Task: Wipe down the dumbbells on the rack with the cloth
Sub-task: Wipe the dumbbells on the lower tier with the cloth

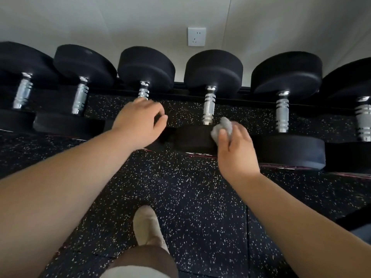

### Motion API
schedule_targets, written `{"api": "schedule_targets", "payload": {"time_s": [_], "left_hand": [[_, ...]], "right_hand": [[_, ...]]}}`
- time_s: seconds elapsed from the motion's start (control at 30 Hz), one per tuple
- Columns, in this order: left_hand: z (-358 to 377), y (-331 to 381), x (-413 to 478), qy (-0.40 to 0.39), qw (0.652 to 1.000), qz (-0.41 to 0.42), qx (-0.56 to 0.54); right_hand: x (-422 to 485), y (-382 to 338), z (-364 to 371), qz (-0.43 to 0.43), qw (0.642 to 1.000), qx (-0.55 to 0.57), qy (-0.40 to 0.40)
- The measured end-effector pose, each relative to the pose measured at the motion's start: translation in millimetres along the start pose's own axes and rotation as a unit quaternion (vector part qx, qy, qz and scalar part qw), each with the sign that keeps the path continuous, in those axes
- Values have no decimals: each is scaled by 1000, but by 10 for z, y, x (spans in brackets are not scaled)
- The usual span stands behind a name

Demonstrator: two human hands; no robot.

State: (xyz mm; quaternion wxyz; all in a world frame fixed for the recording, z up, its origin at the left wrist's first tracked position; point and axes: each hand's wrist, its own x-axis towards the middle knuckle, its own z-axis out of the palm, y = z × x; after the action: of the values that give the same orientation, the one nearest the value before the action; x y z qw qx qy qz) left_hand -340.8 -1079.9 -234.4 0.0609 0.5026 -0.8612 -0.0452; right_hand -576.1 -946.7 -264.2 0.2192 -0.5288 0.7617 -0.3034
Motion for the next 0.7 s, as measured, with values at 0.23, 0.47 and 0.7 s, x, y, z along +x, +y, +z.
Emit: {"api": "schedule_targets", "payload": {"time_s": [0.23, 0.47, 0.7], "left_hand": [[140, -46, 61, -28, 993, 3, 114], [197, -97, 54, -7, 993, -3, 114], [215, -84, 62, -7, 993, -8, 114]], "right_hand": [[43, -458, 473, -325, 913, -245, -30], [0, -103, 162, -220, 964, -144, 45], [79, -483, 395, -252, 931, -263, 1]]}}
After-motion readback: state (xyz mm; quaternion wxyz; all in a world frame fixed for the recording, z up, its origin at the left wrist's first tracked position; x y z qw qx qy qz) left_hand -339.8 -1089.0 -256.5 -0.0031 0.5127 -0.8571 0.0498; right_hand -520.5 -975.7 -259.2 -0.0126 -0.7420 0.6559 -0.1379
